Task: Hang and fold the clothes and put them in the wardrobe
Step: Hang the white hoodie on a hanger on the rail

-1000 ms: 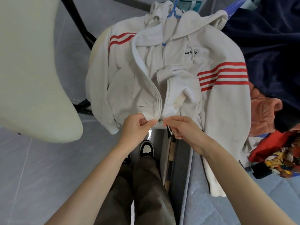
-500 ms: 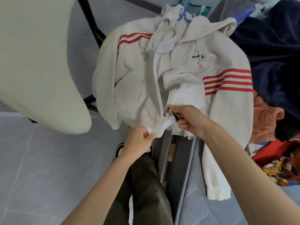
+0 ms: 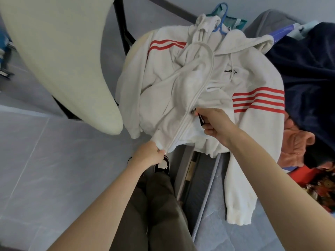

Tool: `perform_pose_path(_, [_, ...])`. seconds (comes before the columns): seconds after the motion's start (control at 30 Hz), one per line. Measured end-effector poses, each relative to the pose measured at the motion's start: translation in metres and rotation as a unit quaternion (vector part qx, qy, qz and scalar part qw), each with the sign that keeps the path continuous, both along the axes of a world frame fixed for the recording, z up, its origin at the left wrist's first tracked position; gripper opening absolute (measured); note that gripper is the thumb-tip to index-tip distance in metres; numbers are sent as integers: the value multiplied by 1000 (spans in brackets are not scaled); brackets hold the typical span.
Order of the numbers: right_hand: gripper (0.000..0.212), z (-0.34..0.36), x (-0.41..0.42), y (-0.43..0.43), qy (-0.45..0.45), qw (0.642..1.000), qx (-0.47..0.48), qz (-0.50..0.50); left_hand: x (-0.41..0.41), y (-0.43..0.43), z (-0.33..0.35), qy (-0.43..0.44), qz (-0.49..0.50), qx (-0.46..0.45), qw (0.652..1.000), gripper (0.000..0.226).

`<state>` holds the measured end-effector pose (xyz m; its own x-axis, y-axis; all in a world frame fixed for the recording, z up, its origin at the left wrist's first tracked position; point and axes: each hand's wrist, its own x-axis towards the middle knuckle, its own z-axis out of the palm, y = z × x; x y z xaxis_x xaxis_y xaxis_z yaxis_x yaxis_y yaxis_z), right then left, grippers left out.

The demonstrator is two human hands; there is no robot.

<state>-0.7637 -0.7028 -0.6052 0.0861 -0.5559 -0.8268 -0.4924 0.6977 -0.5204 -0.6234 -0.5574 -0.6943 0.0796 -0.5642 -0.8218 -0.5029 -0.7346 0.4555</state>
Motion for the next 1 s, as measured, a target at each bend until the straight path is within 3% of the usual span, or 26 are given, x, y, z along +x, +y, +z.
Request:
perform_pose_path(0.13, [26,13,5,-4,6,995,42,85,-1,-27,21,-177,-111,-117,971,56])
perform_pose_path(0.33, [28,29,7,-12,-20,990,108,88,-23,-73,30,-207,-131,-244,938,43])
perform_pose_path(0.63, [32,19,26,-23,-71,991,89,-63,-11,-41,15,-148,-166,-166,961,43])
perform_pose_path(0.8, [33,26,34,-67,-134,969,26,-204,5,-9,0,-163,-222,-36,961,44])
perform_pose_path(0.9, [32,24,40,-76,-106,984,-12,-141,12,-7,-1,-208,-222,4,953,38])
perform_pose_path(1.0, [32,22,46,-77,-72,997,3,-37,2,-37,14,-218,-127,-108,962,51])
